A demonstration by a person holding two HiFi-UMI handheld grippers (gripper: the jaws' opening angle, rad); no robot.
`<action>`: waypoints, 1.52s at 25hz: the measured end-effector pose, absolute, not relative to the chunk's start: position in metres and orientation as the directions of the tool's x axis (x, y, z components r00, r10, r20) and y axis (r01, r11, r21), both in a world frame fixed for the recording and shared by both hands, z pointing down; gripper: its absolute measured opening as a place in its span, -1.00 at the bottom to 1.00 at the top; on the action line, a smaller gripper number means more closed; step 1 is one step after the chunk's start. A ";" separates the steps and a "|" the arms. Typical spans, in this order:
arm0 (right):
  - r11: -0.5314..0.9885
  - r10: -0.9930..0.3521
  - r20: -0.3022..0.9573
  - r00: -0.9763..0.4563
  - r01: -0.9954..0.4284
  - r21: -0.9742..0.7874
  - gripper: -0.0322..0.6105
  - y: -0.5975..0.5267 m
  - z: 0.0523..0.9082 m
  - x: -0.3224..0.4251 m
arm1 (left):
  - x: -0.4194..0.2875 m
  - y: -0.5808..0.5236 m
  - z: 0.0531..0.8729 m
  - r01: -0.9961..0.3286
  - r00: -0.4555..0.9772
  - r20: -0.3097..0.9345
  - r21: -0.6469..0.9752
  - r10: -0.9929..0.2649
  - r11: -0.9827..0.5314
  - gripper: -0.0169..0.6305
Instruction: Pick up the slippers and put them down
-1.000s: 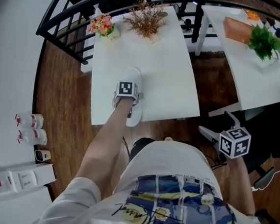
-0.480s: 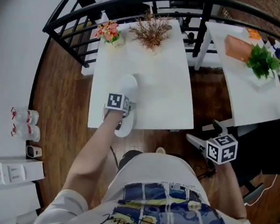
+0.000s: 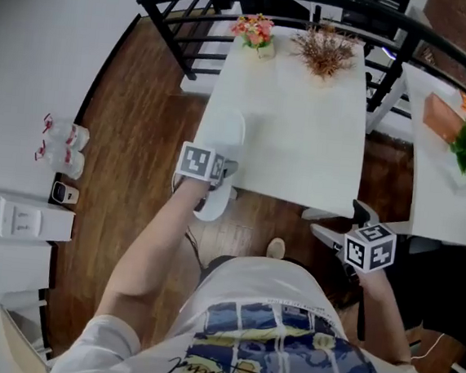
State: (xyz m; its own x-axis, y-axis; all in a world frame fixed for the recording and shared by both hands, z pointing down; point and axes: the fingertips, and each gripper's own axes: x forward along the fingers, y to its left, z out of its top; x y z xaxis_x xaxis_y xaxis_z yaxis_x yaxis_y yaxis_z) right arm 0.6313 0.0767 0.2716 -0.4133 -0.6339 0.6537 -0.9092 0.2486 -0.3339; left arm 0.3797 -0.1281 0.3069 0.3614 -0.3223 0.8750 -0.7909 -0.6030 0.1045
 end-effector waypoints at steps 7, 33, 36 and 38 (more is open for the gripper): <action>0.405 -0.556 0.660 -0.505 -0.858 -0.316 0.99 0.060 0.261 0.508 | 0.240 -0.090 0.296 -0.858 0.340 0.867 0.128 -0.363 -0.497 0.34; 0.640 -0.313 0.739 -0.597 -0.707 -0.300 0.99 0.046 0.337 0.057 | -0.206 0.026 0.404 -0.973 0.227 0.900 0.194 -0.372 -0.123 0.33; 0.639 -0.280 0.754 -0.594 -0.701 -0.315 0.99 0.015 0.384 0.026 | -0.219 0.002 0.455 -0.974 0.225 0.903 0.216 -0.366 -0.065 0.33; 0.651 -0.229 0.766 -0.600 -0.680 -0.338 0.99 -0.004 0.425 0.009 | -0.223 -0.016 0.492 -0.973 0.221 0.910 0.229 -0.351 -0.021 0.33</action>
State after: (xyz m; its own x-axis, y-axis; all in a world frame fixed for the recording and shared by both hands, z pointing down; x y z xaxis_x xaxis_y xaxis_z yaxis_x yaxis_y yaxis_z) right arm 0.0087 -0.0038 0.4255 -0.6001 -0.2290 0.7664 -0.6798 0.6509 -0.3378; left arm -0.2235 -0.0159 0.4922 0.2215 -0.3510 0.9098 -0.9732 -0.0206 0.2290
